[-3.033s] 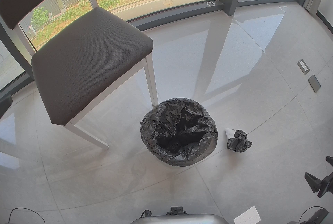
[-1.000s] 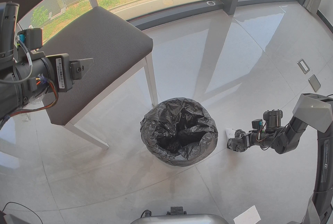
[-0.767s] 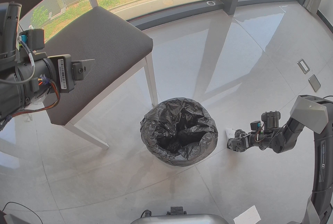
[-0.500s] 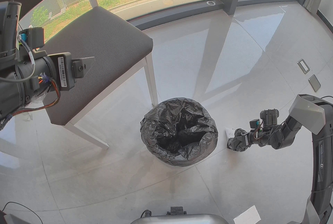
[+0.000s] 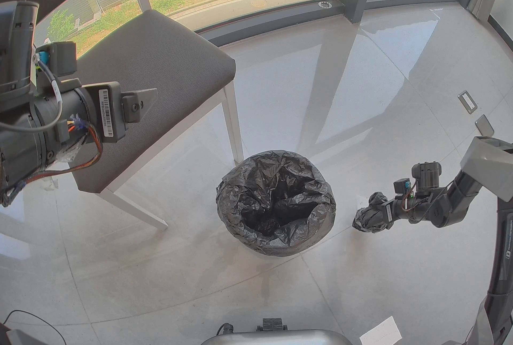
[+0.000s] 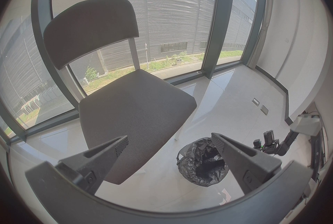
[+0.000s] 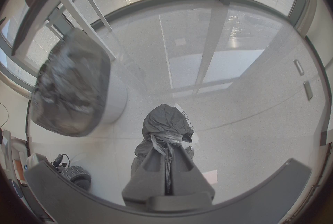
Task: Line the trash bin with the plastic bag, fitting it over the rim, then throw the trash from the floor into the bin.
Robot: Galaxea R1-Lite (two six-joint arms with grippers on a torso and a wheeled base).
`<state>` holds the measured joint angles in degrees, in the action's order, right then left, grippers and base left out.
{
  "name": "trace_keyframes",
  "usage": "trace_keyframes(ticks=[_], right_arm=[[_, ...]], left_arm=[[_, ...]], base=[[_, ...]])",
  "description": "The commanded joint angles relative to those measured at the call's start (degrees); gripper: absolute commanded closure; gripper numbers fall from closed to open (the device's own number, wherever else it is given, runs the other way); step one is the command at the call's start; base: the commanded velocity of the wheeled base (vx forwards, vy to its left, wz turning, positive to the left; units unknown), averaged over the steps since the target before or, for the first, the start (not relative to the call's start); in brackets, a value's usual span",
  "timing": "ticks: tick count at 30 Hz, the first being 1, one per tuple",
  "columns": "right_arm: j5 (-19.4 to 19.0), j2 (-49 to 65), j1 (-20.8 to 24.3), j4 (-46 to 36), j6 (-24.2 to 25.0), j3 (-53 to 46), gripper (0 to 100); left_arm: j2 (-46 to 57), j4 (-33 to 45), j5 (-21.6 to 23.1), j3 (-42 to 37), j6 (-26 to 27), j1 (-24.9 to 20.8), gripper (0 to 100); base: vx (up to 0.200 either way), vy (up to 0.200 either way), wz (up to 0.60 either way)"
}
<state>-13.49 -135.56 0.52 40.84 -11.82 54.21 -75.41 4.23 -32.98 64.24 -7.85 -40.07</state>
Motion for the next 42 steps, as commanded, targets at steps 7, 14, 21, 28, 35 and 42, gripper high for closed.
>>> trace_keyframes(ticks=[7, 14, 21, 28, 35, 42], right_arm=[[-1.9, 41.5, 9.8, -9.9, -3.9, -9.2, 100], [-3.4, 50.9, 22.0, -16.7, -3.8, -9.7, 100], [-3.4, 50.9, 29.9, -18.9, -4.1, -10.5, 100], [-3.6, 41.6, 31.2, -18.4, -4.3, -7.4, 100], [-3.6, 30.5, 31.2, -18.5, -5.3, 0.6, 100], [-3.6, 21.2, 31.7, -18.9, -7.0, 7.5, 100]], left_arm=[[-2.8, -3.4, -0.1, -1.1, -0.1, -4.2, 0], [-3.6, -4.1, -1.9, -2.1, -0.1, -7.4, 0], [-3.0, -8.2, -3.9, -3.7, -0.4, -9.5, 0], [-2.9, -8.3, -5.1, -3.4, -0.6, -10.2, 0], [-2.8, -9.3, -7.6, -3.7, -0.7, -11.5, 0], [-2.0, -11.0, -9.7, -4.0, -0.9, -12.0, 0]], base=[[0.0, 0.0, 0.0], [0.0, 0.0, 0.0], [0.0, 0.0, 0.0], [0.0, 0.0, 0.0], [0.0, 0.0, 0.0], [0.0, 0.0, 0.0]])
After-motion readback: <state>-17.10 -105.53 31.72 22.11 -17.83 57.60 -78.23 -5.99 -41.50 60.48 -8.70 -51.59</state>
